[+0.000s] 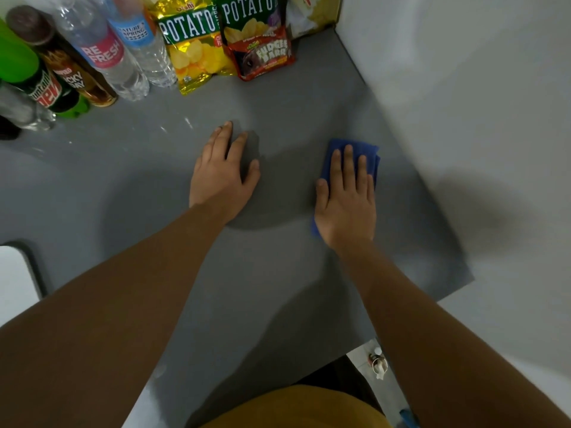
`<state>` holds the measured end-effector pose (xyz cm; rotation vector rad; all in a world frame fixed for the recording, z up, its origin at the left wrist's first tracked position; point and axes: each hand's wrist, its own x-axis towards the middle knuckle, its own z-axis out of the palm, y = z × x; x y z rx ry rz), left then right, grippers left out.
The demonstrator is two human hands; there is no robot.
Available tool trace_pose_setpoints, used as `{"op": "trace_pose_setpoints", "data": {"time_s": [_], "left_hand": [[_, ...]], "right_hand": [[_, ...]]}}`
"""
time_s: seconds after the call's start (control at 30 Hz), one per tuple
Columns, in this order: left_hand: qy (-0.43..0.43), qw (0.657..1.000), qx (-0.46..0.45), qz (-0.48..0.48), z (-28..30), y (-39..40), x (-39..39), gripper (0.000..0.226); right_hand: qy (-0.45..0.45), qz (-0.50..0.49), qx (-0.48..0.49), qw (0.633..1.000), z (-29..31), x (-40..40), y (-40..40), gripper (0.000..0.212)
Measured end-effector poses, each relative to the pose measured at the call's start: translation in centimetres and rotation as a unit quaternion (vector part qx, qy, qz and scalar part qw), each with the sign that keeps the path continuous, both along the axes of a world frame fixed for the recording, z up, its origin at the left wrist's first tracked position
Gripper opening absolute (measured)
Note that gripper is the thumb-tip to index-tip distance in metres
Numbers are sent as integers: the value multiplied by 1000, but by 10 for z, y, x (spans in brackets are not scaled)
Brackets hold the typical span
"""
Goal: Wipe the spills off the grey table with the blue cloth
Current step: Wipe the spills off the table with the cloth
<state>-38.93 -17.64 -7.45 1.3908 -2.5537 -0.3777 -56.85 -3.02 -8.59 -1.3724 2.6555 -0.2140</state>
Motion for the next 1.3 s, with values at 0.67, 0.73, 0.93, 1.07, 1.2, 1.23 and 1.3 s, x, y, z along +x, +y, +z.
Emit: {"op": "trace_pose_setpoints", "data": {"time_s": [0.67,0.73,0.93,1.07,1.2,1.23,1.3], "left_hand": [[0,998,-19,63,-2,-3,56,57],[0,997,-19,77,-1,-3,66,56],[4,994,-18,105,-2,2,82,56],[4,995,-25,96,-5,4,89,56],[8,995,-33,98,-4,3,95,56],[7,995,-35,97,-3,2,96,56],[2,995,-37,95,-3,2,98,57]], "right_hand": [[-40,114,-5,993,3,6,-74,60],[-33,95,-1,995,2,12,-62,61],[-26,139,-3,990,2,74,-25,62],[-15,209,-20,978,3,110,-50,60],[-4,262,-24,965,6,111,-99,58],[-6,265,-25,964,6,107,-110,58],[-15,258,-24,966,6,96,-126,58]]}}
